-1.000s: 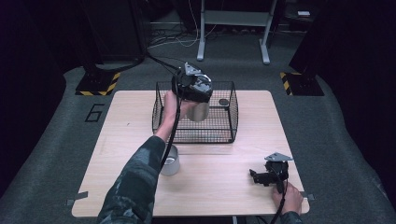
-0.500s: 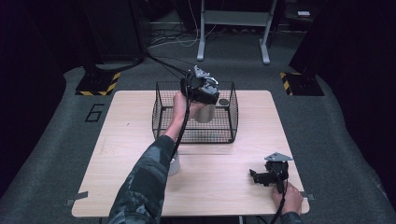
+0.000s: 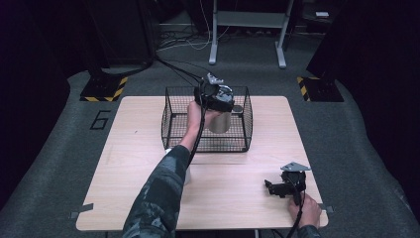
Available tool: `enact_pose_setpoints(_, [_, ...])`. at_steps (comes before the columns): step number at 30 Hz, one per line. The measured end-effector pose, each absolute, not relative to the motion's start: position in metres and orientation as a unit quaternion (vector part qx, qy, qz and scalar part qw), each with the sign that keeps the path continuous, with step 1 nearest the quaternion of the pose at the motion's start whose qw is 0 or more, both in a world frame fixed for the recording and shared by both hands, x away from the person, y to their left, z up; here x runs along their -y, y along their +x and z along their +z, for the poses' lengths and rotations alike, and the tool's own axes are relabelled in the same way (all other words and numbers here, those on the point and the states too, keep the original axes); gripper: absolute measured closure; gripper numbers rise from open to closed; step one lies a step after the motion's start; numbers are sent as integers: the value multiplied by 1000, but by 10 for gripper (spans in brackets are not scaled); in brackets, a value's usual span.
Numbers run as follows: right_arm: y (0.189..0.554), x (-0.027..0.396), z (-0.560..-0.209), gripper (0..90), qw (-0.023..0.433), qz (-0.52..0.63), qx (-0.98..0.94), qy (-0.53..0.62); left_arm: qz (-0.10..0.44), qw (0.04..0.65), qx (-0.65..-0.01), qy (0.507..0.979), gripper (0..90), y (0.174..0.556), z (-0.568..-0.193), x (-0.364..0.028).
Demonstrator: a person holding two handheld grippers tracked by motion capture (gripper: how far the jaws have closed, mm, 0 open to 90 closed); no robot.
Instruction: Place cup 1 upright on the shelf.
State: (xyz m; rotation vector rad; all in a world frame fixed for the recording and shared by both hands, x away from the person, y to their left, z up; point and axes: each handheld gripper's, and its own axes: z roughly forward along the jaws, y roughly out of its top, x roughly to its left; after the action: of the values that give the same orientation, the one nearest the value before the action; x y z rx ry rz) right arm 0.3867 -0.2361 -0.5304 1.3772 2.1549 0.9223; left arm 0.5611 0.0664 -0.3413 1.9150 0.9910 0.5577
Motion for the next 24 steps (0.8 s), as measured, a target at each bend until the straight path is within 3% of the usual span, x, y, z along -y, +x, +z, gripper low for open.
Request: enact_pose_setpoints(24, [387,236,-531,0,211,332,-775,495,208,434,-410,775,40,567,-369,-53])
